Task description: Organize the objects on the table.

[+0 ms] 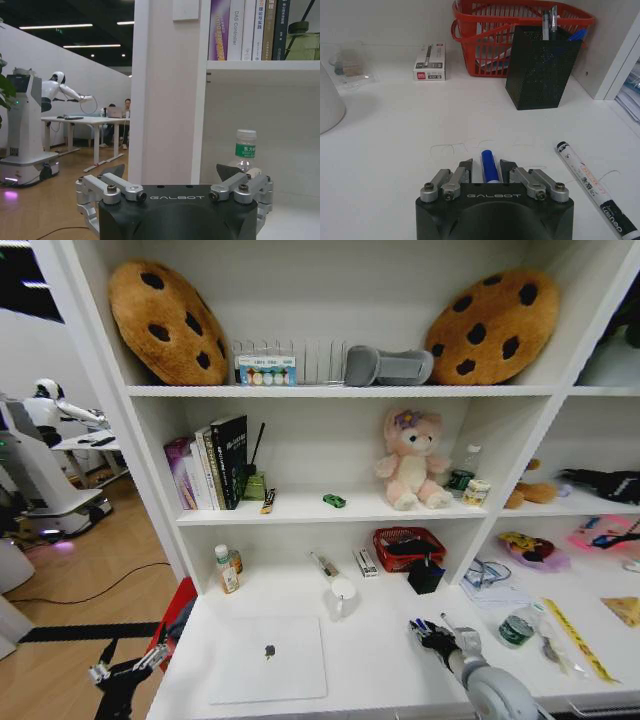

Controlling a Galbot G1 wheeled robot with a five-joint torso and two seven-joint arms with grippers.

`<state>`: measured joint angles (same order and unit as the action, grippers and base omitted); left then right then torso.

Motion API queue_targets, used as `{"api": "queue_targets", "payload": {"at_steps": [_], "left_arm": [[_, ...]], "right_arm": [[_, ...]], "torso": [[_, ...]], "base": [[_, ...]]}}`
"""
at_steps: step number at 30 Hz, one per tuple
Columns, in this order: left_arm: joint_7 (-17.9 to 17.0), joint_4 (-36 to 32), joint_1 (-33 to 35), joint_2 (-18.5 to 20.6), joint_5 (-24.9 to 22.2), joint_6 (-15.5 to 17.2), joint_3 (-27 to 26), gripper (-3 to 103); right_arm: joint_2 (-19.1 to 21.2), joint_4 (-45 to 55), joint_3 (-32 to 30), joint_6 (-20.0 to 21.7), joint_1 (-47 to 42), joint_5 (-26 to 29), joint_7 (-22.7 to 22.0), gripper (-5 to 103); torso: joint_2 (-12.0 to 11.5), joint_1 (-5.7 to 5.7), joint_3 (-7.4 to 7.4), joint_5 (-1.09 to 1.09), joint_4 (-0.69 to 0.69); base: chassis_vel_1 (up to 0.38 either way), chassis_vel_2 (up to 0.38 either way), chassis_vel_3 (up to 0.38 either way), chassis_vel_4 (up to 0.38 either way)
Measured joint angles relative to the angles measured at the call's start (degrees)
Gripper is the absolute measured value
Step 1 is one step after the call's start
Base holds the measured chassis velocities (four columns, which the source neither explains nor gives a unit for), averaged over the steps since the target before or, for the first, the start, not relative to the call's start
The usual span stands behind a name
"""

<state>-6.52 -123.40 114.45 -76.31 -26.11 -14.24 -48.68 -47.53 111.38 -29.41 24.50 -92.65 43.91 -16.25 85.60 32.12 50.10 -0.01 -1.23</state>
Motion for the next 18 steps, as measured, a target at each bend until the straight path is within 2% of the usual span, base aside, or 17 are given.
{"api": "queue_targets", "payload": {"at_steps": [1, 3, 5, 7, 15, 18], "left_arm": [[0.0, 0.0, 0.0, 0.0, 0.0, 0.0, 0.0, 100], [0.0, 0.0, 0.0, 0.1, 0.0, 0.0, 0.1, 100], [0.0, 0.1, 0.0, 0.1, 0.1, 0.0, 0.1, 100], [0.0, 0.1, 0.0, 0.2, 0.0, 0.0, 0.1, 100], [0.0, 0.1, 0.3, 0.1, -0.2, -0.1, -0.1, 100], [0.0, 0.0, 0.3, 0.0, -0.2, -0.2, -0.1, 100]], "right_arm": [[-0.1, 0.0, -0.2, 0.0, -0.3, -0.1, 0.0, 25], [-0.2, 0.0, -0.4, 0.0, -0.6, -0.3, 0.0, 25], [-0.3, 0.0, -0.7, -0.1, -0.8, -0.5, 0.0, 14], [-0.4, 0.0, -0.7, -0.1, -0.9, -0.5, 0.0, 12], [0.0, 1.2, -1.3, -0.4, -0.2, -0.1, 0.4, 11], [0.4, 2.4, -2.4, -2.3, 1.1, -1.3, 0.9, 11]], "torso": [[0.0, 0.0, 0.0, 0.0, 0.0], [0.0, 0.0, 0.0, 0.0, 0.0], [0.0, 0.0, 0.0, 0.0, 0.0], [0.0, 0.0, 0.0, 0.0, 0.0], [0.0, 0.0, 0.02, 0.06, -0.02], [0.0, 0.0, 0.02, 0.01, 0.0]], "base": [[0.0, 0.0, 0.0, 0.0], [0.0, 0.0, 0.0, 0.0], [0.0, 0.0, 0.0, 0.0], [0.0, 0.0, 0.0, 0.0], [0.0, 0.0, 0.0, 0.0], [0.0, 0.0, 0.0, 0.0]]}}
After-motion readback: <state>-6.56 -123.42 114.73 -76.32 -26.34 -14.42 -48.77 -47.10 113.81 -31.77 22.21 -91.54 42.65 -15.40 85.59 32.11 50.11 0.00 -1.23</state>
